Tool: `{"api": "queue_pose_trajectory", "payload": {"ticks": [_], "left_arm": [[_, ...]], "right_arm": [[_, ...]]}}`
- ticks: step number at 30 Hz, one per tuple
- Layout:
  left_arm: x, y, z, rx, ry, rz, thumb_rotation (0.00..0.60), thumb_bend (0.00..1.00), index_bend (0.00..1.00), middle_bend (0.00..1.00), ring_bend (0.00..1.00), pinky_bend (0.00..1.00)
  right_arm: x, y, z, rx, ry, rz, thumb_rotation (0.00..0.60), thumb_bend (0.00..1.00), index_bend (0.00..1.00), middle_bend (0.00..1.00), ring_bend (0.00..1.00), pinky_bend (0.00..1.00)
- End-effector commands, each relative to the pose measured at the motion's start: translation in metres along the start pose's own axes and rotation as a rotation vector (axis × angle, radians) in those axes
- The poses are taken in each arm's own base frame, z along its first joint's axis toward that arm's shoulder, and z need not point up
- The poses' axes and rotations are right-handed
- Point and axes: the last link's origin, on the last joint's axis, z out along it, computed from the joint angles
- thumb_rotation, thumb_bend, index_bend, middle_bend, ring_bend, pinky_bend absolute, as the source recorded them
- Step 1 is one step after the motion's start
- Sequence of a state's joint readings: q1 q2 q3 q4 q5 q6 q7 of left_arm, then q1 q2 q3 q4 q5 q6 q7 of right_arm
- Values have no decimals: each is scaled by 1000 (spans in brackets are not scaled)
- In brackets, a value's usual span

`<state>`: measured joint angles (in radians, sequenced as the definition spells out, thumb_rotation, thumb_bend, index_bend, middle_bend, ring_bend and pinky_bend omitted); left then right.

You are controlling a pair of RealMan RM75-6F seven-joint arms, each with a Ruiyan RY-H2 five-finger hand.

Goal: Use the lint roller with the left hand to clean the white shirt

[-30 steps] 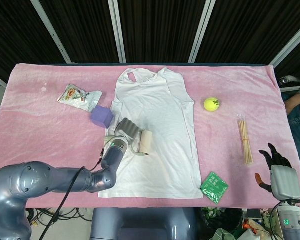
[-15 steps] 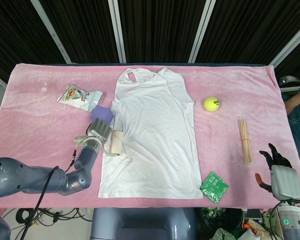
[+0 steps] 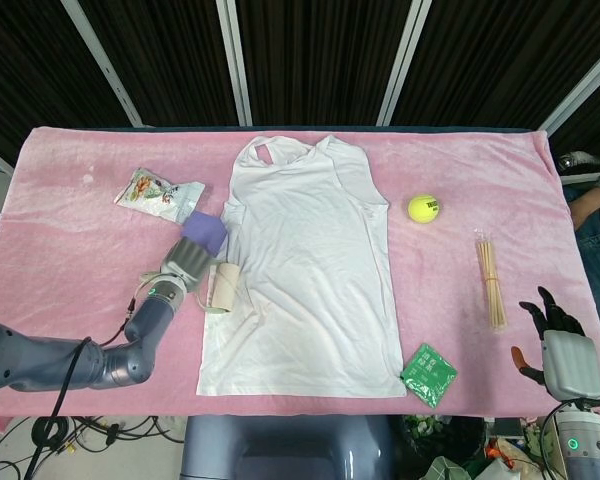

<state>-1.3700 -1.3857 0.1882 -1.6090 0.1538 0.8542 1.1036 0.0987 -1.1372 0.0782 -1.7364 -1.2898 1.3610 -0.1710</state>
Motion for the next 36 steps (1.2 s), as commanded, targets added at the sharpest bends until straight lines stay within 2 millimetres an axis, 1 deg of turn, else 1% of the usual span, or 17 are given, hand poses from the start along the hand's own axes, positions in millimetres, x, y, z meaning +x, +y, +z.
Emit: {"api": "queue_pose_trajectory", "payload": {"ticks": [1,4,6,10,14,17,20,24,27,29,31,33,34,36], "left_arm": [[-6,-16,-12,15,22,-44,600,484,732,711,666,781],[-12,-31,-24,27,46,-99,600,483,732,711,666,781],[-21,-43,-32,41,51,-131,600,484,732,710,666,781],[-48,-62,-44,53,29,-205,600,484,732,710,665,781],[-79,-75,-46,62,5,-245,600,483,733,710,665,781],[-96,-78,-42,58,8,-245,600,483,733,710,665,781],[-108,-76,-36,43,23,-247,600,483,733,710,665,781],[-117,-73,-29,24,49,-248,600,484,733,708,658,781],[-118,-71,-25,8,73,-240,600,484,725,699,649,777],[-118,-70,-24,-1,85,-238,600,480,698,676,634,764],[-119,-69,-23,-10,89,-234,600,442,641,631,597,732],[-120,-69,-23,-13,89,-221,600,356,560,556,519,659],[-120,-70,-23,-9,89,-208,600,329,532,526,489,628],[-122,-71,-24,0,78,-191,600,274,447,426,399,543]], "right_arm": [[0,0,0,0,1,0,600,249,237,25,160,204],[0,0,0,-2,0,-1,600,249,238,25,160,204],[0,0,0,-4,3,-3,600,249,238,25,160,205],[0,1,0,-9,5,-5,600,249,237,25,160,204],[1,1,0,-13,10,-7,600,249,238,25,160,204],[1,1,0,-15,13,-9,600,249,237,25,160,204],[1,1,0,-17,14,-10,600,249,238,25,160,204],[1,2,0,-19,15,-11,600,249,238,25,160,204],[1,1,0,-18,16,-11,600,249,238,25,160,204],[1,1,0,-18,15,-12,600,249,238,25,160,205],[1,1,0,-18,13,-12,600,249,240,25,160,204],[1,1,0,-19,11,-12,600,249,245,25,160,204],[1,1,0,-20,11,-11,600,249,247,25,160,204],[1,1,0,-20,11,-11,600,249,248,25,160,204]]}}
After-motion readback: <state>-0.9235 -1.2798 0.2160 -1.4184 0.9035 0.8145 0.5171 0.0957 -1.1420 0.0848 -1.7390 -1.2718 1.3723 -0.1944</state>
